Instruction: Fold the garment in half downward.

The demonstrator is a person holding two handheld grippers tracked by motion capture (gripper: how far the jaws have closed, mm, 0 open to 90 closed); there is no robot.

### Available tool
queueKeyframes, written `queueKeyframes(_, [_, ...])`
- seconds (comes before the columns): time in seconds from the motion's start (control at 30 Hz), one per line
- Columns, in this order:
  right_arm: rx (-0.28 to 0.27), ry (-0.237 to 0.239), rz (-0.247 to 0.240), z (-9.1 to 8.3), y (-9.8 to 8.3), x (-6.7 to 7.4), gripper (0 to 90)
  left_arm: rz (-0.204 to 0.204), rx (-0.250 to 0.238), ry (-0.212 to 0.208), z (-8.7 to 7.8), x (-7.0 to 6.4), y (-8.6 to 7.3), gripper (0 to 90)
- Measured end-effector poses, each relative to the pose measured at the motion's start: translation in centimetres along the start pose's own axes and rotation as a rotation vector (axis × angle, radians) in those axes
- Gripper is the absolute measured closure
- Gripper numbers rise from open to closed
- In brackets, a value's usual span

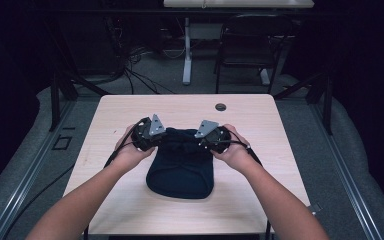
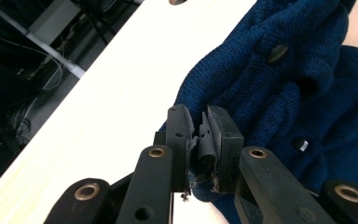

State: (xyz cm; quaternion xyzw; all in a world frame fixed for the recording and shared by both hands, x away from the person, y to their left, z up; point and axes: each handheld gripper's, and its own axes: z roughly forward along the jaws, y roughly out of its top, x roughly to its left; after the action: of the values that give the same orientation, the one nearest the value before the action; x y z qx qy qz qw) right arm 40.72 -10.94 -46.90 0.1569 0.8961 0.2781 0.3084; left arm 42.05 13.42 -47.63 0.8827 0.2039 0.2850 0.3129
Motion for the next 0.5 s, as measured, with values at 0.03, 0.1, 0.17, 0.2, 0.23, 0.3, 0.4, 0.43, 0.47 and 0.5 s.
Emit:
queueKeyframes(0.03, [-0.001,0.002,0.009,-0.1,0.0,0.2,80.9,-0.01,0.003,-0.021,-0.2,0.0,-0.2,80.1])
queueKeyframes(0.1, [0.003,0.022,0.017,-0.2,-0.2,0.7,81.0,-0.02,0.004,-0.043,-0.3,-0.2,-0.5,80.1])
queueKeyframes(0.17, [0.015,0.034,0.012,-0.5,-0.2,1.0,81.0,-0.016,0.007,-0.052,-0.4,-0.2,-0.6,80.1])
queueKeyframes(0.2, [0.019,0.042,0.016,-0.7,-0.3,1.4,81.0,-0.014,0.008,-0.067,-0.6,-0.5,-0.8,80.1])
queueKeyframes(0.23, [0.026,0.048,0.012,-0.8,-0.2,1.5,81.0,-0.012,0.013,-0.076,-0.7,-0.7,-0.9,80.1])
queueKeyframes(0.3, [0.017,0.071,0.034,-1.2,-0.3,1.8,81.1,-0.006,0.011,-0.091,-1.0,-0.8,-1.1,80.0])
queueKeyframes(0.4, [0.02,0.099,0.054,-1.5,-0.6,2.4,81.1,-0.022,0.0,-0.121,-1.4,-1.1,-1.5,79.9])
queueKeyframes(0.43, [0.032,0.106,0.048,-1.6,-0.7,2.6,81.1,-0.022,0.0,-0.121,-1.4,-1.1,-1.5,79.9])
queueKeyframes(0.47, [0.032,0.114,0.046,-1.7,-0.7,2.9,81.2,-0.025,-0.001,-0.129,-1.5,-1.3,-1.7,79.9])
queueKeyframes(0.5, [0.027,0.125,0.059,-1.8,-0.8,3.1,81.2,-0.017,0.003,-0.131,-1.6,-1.4,-1.9,79.9])
